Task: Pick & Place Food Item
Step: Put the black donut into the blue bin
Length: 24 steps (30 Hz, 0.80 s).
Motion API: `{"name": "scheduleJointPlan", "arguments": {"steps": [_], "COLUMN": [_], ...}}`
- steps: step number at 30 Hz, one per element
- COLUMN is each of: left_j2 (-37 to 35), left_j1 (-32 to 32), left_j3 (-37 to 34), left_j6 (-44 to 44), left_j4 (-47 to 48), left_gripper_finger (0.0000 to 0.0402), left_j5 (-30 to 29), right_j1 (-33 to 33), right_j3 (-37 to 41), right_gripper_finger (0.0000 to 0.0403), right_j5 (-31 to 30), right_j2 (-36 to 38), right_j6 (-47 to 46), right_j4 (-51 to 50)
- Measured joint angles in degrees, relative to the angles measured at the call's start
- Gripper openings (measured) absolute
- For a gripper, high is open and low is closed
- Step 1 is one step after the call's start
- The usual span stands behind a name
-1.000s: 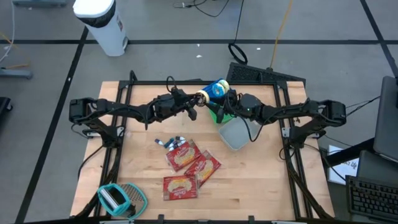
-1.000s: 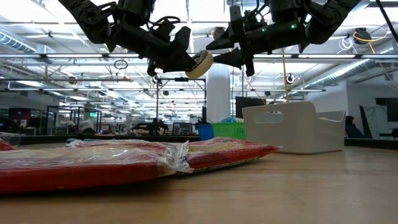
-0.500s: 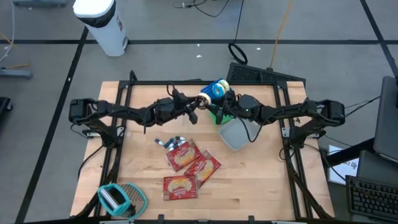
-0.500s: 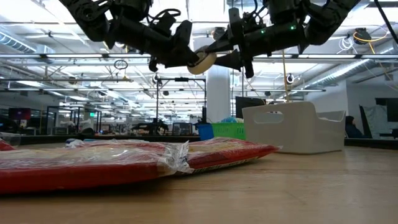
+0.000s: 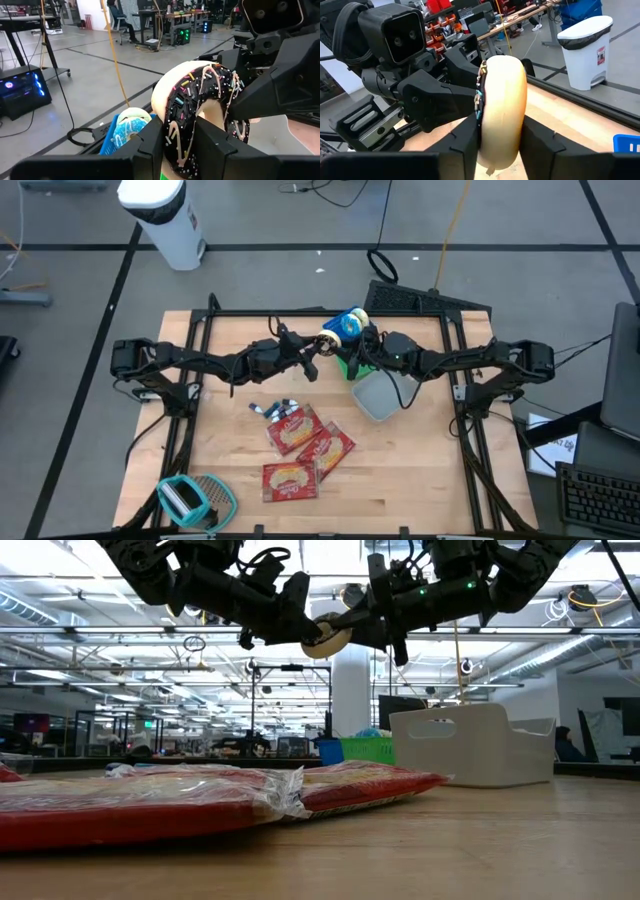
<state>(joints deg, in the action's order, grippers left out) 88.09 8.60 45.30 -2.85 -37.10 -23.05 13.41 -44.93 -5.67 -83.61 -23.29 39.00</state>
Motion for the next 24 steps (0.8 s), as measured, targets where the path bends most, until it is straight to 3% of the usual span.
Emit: {"name": "scheduleJointPlan", "arguments": {"steps": [11,19,24], "left_j2": [0.00,-0.03,-4.14], "left_j1": [0.05,0.41,0.18], "left_j3": [0.00,0.00,0.02], "left_j6": [-0.14,1.74,5.03], "left_j4": [0.86,1.58,1.79], "left_gripper_finger": [0.0103,0.0228,0.0290], "left_j5": [0.09,-1.37,-3.84], "right_j1": [-0.01,0.02,0.14], "right_j3": [0.00,0.00,0.00], "right_gripper_finger": [0.0057,0.0050,0.0050], "right_j5": [0.00,-0.11,-0.17], "right_j2": [0.00,0.00,0.00], "right_j6": [0.64,0.63,0.63], "right_j4": [-0.20,-1.05,-2.62]}}
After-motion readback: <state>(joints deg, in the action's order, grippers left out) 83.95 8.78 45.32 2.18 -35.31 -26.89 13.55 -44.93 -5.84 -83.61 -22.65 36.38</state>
